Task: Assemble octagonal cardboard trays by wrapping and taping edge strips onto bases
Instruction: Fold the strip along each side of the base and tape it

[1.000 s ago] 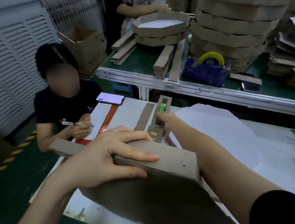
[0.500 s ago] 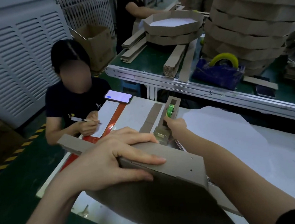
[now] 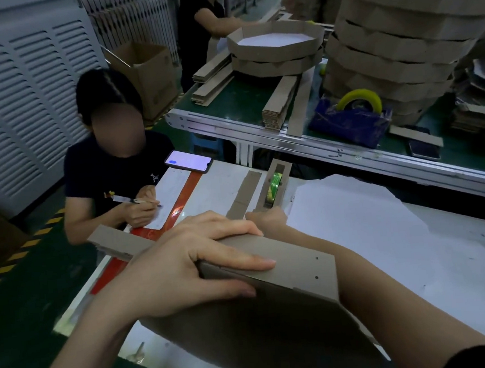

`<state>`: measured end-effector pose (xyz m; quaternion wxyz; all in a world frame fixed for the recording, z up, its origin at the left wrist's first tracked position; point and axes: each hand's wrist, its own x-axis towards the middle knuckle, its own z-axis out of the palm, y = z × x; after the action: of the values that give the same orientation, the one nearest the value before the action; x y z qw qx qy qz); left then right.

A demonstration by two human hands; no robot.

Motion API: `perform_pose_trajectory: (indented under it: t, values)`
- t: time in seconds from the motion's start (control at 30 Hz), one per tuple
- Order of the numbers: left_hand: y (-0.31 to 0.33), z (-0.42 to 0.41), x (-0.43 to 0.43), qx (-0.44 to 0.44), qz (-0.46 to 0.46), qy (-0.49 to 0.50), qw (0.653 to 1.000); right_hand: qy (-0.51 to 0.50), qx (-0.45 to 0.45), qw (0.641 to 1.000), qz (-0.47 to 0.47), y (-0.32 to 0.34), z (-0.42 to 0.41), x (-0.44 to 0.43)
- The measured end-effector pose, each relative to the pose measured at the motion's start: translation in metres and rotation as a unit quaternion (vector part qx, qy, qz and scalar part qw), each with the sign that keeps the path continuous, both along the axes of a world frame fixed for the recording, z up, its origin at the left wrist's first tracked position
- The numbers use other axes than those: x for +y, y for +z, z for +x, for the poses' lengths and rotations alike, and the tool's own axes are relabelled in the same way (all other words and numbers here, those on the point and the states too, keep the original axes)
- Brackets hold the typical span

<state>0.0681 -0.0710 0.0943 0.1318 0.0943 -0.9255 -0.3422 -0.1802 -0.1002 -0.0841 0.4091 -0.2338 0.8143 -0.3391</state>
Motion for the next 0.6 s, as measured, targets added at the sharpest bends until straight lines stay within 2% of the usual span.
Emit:
perform_pose_trajectory:
  t: [0.1, 0.23, 0.4, 0.6]
  values:
    - [-0.001, 0.002, -0.001, 0.005, -0.005, -0.001, 1.0, -0.117, -0.017, 0.993, -0.006, -0.002, -0.004, -0.008]
    - [0.0, 0.005, 0.003, 0.049, -0.01, 0.015, 0.999, -0.194, -0.067, 0.975, -0.087, 0.019, -0.019, -0.01]
    - [0.008, 0.007, 0.014, 0.1, -0.062, -0.01, 0.993, -0.194, -0.146, 0.96, -0.142, 0.069, -0.037, 0.005]
    - [0.015, -0.008, 0.031, 0.133, -0.094, -0.076, 0.984, -0.203, -0.094, 0.95, -0.216, 0.138, -0.047, 0.052]
